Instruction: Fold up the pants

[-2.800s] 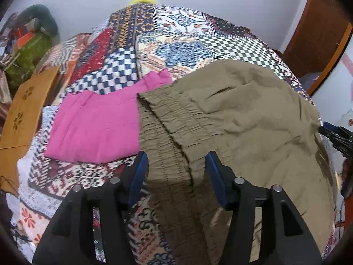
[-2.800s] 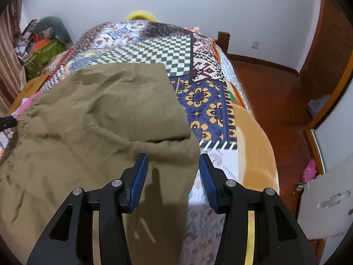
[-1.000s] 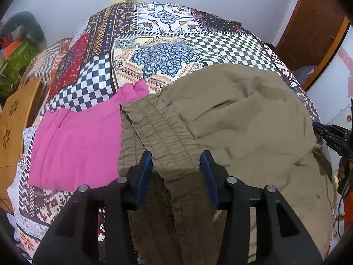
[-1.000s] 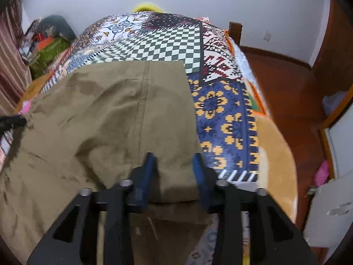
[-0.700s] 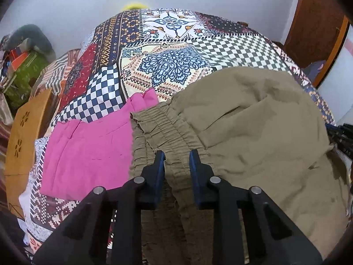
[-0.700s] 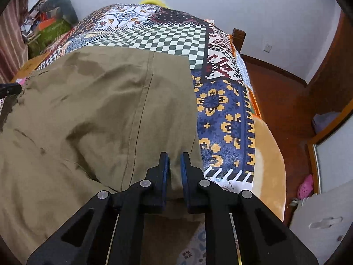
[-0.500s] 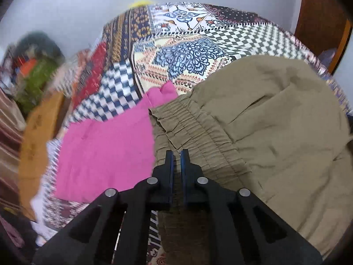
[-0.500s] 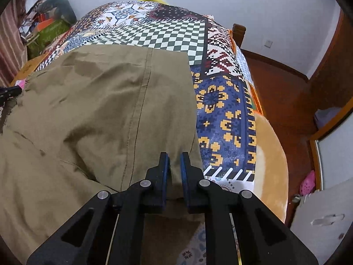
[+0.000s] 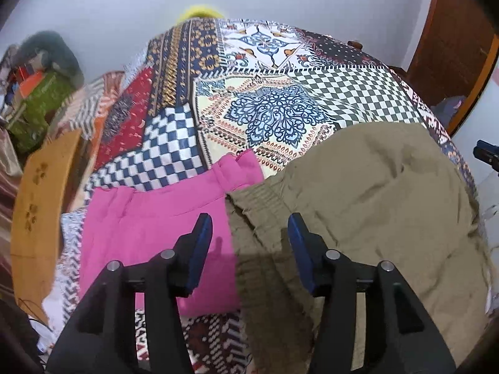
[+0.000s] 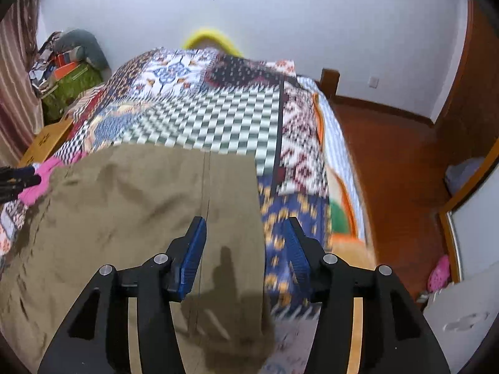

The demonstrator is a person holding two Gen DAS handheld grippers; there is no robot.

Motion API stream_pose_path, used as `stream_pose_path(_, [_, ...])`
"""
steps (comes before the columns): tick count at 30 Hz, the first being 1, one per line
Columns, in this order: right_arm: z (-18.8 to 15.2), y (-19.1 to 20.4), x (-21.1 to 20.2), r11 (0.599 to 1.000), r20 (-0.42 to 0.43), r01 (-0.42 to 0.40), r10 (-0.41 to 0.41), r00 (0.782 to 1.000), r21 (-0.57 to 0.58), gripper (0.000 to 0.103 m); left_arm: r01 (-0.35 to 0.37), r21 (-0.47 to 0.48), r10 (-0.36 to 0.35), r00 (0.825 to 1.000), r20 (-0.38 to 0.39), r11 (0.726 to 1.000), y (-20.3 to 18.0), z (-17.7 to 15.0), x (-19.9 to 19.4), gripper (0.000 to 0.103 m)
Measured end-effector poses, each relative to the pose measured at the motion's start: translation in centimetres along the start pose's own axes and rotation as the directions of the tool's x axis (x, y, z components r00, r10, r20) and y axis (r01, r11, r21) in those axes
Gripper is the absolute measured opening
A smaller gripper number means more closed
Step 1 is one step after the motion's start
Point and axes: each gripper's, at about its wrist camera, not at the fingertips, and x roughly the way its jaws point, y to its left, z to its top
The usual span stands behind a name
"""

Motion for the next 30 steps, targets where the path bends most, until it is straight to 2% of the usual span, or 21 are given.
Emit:
stream_pose_path(2, [1.0,-0.1,1.0,1.0,-0.007,-0.008,0.008,1.0,0.003,0.048,0.017,-0.003,-0.017,1.0,-0.025,1.0,0.0,0.6,1.1,0.05])
stream_pose_path(6, [2.2,0.0,3.0,1.0,-0.031,-0.025,0.024,0.999,-0.004,0.048,-0.009,0.025,0.01,0.997,-0.073,1.0,-0.5,1.0,3.2,0.05])
stream_pose_path(12, [3.3,-0.2,7.0,0.998,-0.095,-0.056,0.054,0.994,-0.012,0.048,0.069,-0.02,-0.07,0.993,-0.09,0.997,0.1,1.2,4.7,0.051])
stream_pose_path(18, [4.0,-1.1,10.1,0.994,-0.148,-0.104,0.107,0.983,0.028,0.048,0.133,-0.064,-0.139,0.985,-0.102,0.989,0.8,1.8,5.7,0.051])
stream_pose_path(22, [4.2,-0.8,11.3,0.993,-0.165,-0.118,0.119,0.979,0.017,0.048,0.145,-0.076,-0.152,0.983,-0.106,0.987,0.7,1.9,6.1,0.052])
stream_pose_path(28, [4.1,0.4,12.6,0.991,-0.187,-0.129,0.12,0.975,-0.033,0.048,0.128,-0.08,-0.137,0.983,-0.12,0.989,0.3,2.2,6.7,0.054])
stream_pose_path(30, [4.1,0.9,12.8,0.991,-0.183,-0.119,0.106,0.977,-0.061,0.044,0.105,-0.069,-0.112,0.987,-0.115,0.992,-0.1,2.2,6.7,0.054])
